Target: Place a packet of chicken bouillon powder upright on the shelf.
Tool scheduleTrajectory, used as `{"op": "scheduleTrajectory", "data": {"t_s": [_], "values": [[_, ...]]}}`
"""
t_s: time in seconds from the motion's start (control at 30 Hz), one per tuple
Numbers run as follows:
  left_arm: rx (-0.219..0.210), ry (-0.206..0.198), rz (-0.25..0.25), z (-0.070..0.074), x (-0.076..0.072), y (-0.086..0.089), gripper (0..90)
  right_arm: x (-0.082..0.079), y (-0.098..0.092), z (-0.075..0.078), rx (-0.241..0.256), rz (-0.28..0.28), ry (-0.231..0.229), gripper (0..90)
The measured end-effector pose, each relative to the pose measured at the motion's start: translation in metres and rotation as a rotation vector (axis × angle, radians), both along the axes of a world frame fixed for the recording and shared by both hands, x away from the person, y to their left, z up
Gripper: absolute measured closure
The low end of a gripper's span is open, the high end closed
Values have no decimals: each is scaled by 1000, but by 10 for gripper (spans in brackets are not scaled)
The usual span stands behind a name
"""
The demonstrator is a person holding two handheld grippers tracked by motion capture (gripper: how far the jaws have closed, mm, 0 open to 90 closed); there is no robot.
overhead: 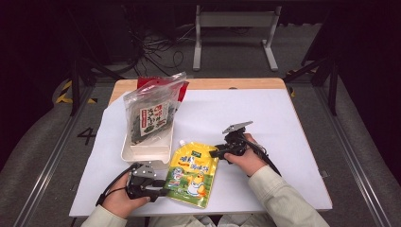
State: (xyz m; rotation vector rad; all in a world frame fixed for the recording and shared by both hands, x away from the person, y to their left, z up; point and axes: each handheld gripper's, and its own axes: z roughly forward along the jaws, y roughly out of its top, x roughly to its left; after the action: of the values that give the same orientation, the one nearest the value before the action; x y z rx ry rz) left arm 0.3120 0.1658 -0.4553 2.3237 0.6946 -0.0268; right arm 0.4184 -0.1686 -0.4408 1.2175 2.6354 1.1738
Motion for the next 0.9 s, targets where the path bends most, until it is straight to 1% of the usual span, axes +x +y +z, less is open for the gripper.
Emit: {"op": "scheduleTrajectory", "data": {"t_s": [0.03,0.07,0.2,0.27,0.33,0.4,0.47,0.5,0.53,0.57,0.6,0.73,0.77,0.83,0.9], "values": [[0,-1,0,0,0,0,627,0,0,0,0,0,0,592],[-4,0,2,0,0,0,627,1,-1,-1,3,-5,10,588],[-4,3,2,0,0,0,628,4,2,-6,2,-7,20,490],[-6,3,2,0,0,0,628,4,3,-6,5,-8,22,482],[4,0,1,0,0,0,628,4,4,-7,11,-11,26,477],[5,1,0,0,0,0,628,4,5,-7,11,-11,25,477],[4,6,1,0,0,-1,629,3,6,-7,21,-13,33,507],[2,8,1,0,1,-1,629,4,6,-7,45,-8,56,514],[2,8,0,0,1,-1,630,4,6,-8,47,-10,63,542],[5,7,0,0,1,-1,630,4,6,-8,42,-12,60,568],[10,3,-3,1,1,-1,631,4,6,-8,43,-7,65,573],[11,5,-3,1,1,-2,631,-1,12,-7,-3,6,24,579],[16,2,-5,1,1,-2,632,-2,13,-7,-11,5,19,594],[20,4,-2,1,1,-3,632,-2,13,-7,-21,-1,10,632],[23,8,-6,2,1,-3,632,-2,13,-7,-37,-8,-2,721]]}}
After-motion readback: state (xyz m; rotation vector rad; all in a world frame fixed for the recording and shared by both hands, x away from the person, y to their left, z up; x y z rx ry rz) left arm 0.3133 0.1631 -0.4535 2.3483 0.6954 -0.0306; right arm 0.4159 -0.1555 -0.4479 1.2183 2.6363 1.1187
